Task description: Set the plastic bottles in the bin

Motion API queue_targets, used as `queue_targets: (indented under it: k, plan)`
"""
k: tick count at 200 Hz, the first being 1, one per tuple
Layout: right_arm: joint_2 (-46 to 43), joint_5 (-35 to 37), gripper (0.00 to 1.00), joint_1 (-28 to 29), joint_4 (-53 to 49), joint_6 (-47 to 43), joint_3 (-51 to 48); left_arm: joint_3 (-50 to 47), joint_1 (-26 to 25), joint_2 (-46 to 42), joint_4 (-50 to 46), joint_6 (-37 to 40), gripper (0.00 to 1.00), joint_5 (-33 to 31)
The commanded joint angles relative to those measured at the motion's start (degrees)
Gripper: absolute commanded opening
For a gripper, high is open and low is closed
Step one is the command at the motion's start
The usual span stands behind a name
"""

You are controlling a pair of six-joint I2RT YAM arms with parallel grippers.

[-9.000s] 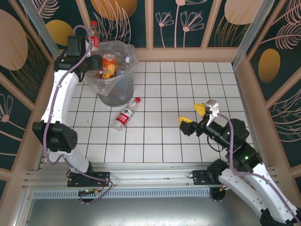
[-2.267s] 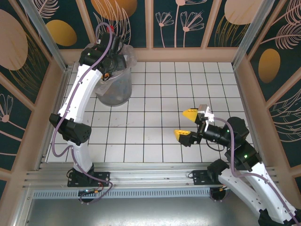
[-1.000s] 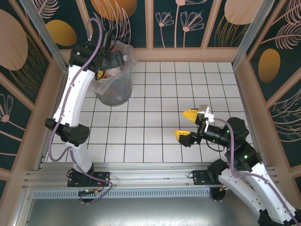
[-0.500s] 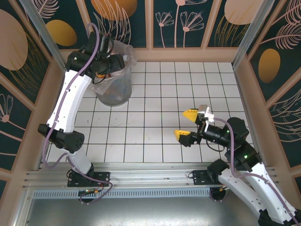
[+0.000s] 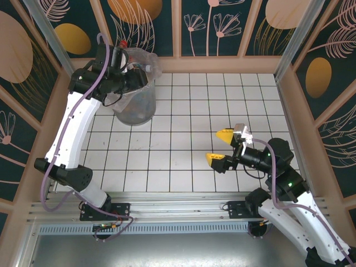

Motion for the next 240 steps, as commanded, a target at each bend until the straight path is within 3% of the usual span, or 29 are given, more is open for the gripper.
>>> queue_targets:
  k: [1,37,91,159,240]
  plan:
    - [0.15,0.95,0.99,-0.36,0.55,-0.29,-0.22,-3.20,-0.91,-1.30,0.90,1.22,0.57,2.30]
    - [0.37,0.82,0.99,-0.49,0.64,-0.24,-0.19,-5.80,-2.37,-2.97,4.01,0.23,0.52,6.58]
    - [0.49,0.69,0.99,-0.58,0.73,-0.03,-0.25,-7.80,-2.96,-2.04,9.31,-0.13,0.53,9.78]
    - [0.08,0.91,0.99,-0.54,0.46,-0.07,-0.32,-2.51,-2.92,3.01,2.75,2.16,0.53,-7.95]
    - [0.03,0.85,0.99,-0.59,0.62,0.11,-0.37,-2.73,-2.61,3.52,2.52,2.49,0.55,-11.19]
